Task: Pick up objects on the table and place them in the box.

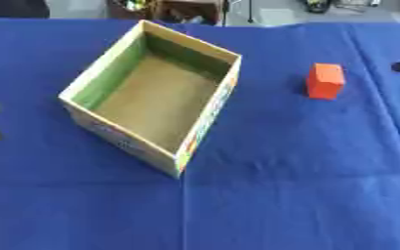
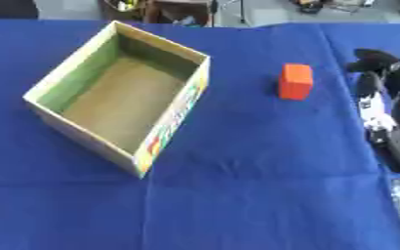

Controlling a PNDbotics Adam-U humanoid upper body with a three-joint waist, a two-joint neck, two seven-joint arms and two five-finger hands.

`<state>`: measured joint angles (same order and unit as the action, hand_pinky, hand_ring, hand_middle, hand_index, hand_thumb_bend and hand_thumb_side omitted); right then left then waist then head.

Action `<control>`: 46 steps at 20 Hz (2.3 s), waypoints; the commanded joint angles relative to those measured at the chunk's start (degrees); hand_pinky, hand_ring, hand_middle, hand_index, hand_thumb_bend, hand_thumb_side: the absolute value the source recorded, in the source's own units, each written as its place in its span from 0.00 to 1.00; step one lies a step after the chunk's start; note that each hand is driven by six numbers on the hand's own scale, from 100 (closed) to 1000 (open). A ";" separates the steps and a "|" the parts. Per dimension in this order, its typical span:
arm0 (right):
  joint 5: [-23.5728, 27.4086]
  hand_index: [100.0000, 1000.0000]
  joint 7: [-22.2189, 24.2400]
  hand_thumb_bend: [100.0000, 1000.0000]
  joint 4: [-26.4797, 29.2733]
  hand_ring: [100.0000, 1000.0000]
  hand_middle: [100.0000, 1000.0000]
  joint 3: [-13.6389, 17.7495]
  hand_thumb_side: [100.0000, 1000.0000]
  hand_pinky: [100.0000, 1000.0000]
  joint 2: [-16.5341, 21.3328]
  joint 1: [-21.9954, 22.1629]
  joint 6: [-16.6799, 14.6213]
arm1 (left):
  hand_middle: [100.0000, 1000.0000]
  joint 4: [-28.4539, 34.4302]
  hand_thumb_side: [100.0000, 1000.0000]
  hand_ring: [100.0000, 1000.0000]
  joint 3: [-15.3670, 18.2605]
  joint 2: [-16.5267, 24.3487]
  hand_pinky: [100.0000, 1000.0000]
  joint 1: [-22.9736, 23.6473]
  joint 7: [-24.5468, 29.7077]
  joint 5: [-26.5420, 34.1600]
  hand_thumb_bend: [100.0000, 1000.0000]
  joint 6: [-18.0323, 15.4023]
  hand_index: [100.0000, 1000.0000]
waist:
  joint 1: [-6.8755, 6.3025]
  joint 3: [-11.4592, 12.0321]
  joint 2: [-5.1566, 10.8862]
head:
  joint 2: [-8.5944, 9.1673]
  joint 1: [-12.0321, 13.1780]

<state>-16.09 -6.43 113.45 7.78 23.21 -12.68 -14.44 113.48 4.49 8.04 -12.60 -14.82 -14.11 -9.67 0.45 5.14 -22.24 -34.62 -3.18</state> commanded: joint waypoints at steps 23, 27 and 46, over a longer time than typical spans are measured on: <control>-11.94 0.86 12.67 0.00 0.62 0.78 0.74 -2.75 0.84 0.80 29.67 -11.55 14.53 | 0.57 1.11 0.88 0.51 -0.40 1.01 0.23 0.56 0.99 0.04 0.00 0.27 0.78 | 0.00 1.28 1.47 | 0.63 -1.13; -14.27 0.87 17.80 0.00 -3.49 0.79 0.77 -4.62 0.87 0.81 34.14 -13.85 12.81 | 0.57 1.11 0.88 0.51 -0.70 1.03 0.23 0.63 1.34 0.14 0.00 0.34 0.77 | 0.09 1.57 1.49 | 0.60 -1.56; -18.37 0.96 31.92 0.29 -25.94 0.88 0.83 -9.47 0.98 0.86 36.19 -25.74 0.63 | 0.57 1.11 0.87 0.51 -1.25 1.09 0.23 0.87 2.26 0.48 0.00 0.58 0.78 | 0.42 2.34 1.03 | 1.89 -2.81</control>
<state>-34.24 24.33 88.42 -2.02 57.80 -37.45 -13.14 113.48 3.40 8.07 -11.60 -12.73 -13.68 -9.00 0.79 7.47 -22.25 -33.55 -5.79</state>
